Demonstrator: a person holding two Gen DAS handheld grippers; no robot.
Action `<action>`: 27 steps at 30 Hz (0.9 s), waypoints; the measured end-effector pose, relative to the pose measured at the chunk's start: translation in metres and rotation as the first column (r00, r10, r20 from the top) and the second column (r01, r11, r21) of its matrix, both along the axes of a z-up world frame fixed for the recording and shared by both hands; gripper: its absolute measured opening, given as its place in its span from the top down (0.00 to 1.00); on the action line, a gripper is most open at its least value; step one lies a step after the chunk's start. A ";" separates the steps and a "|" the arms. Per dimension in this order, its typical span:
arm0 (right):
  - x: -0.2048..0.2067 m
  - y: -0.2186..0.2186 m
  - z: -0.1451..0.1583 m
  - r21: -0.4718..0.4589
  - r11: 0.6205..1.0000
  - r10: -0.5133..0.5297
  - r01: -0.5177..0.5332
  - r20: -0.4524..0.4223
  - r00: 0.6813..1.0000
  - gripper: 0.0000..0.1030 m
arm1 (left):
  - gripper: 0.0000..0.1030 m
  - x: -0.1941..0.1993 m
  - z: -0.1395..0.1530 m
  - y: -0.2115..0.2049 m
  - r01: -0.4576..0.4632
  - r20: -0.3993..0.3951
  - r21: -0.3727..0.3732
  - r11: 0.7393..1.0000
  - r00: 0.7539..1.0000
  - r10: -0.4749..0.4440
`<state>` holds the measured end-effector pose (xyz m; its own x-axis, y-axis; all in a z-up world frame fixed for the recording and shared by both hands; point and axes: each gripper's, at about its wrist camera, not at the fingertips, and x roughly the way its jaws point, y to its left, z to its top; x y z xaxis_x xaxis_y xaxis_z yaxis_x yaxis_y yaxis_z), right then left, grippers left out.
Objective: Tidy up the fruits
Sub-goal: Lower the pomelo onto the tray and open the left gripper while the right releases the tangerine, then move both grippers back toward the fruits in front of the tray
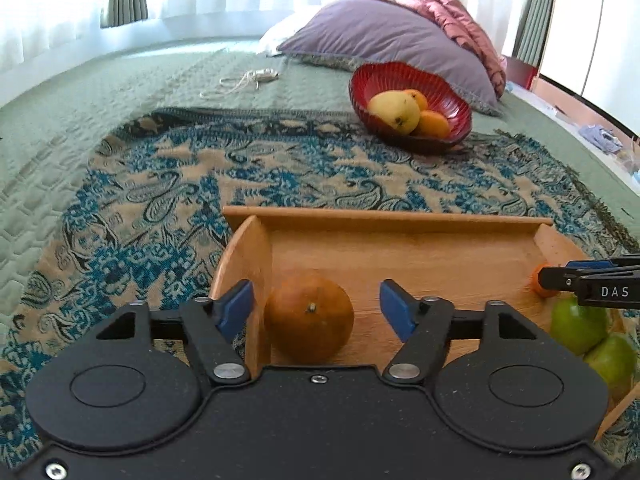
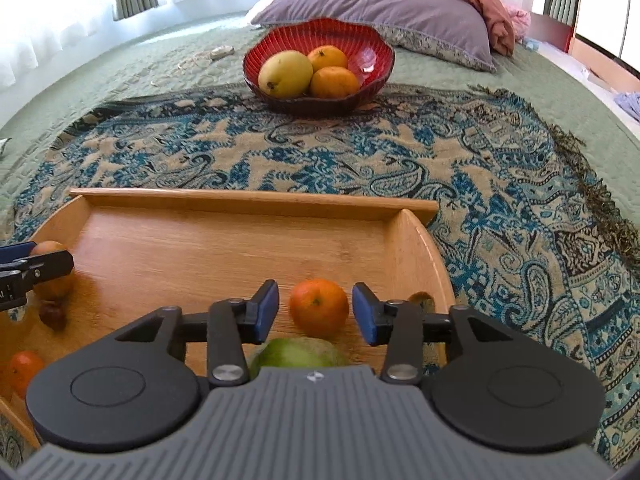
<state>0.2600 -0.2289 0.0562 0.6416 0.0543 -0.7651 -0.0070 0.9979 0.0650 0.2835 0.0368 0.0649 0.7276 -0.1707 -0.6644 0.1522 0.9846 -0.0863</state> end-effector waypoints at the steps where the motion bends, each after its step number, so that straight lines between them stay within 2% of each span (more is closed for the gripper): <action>1: -0.003 0.001 0.002 -0.001 1.000 0.006 -0.006 0.010 1.000 0.38 | 0.30 -0.004 0.002 0.000 0.001 0.008 0.002 1.000 1.000 -0.001; 12: -0.058 0.015 0.027 -0.062 0.993 0.110 -0.102 0.149 0.983 0.24 | 0.15 -0.068 0.024 0.000 0.051 0.102 0.012 0.999 0.993 -0.052; 18: -0.093 0.025 0.035 -0.096 0.984 0.170 -0.153 0.216 0.961 0.15 | 0.10 -0.102 0.027 -0.001 0.066 0.126 -0.002 0.998 0.990 -0.065; 27: -0.136 0.034 0.039 -0.130 0.973 0.219 -0.189 0.279 0.935 0.08 | 0.04 -0.144 0.025 -0.008 0.113 0.154 0.025 0.993 0.981 -0.115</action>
<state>0.1243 -0.1951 0.0953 0.8193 0.1407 -0.5558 -0.2149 0.9741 -0.0701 0.1391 0.0290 0.0900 0.7983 -0.2486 -0.5485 0.2738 0.9611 -0.0371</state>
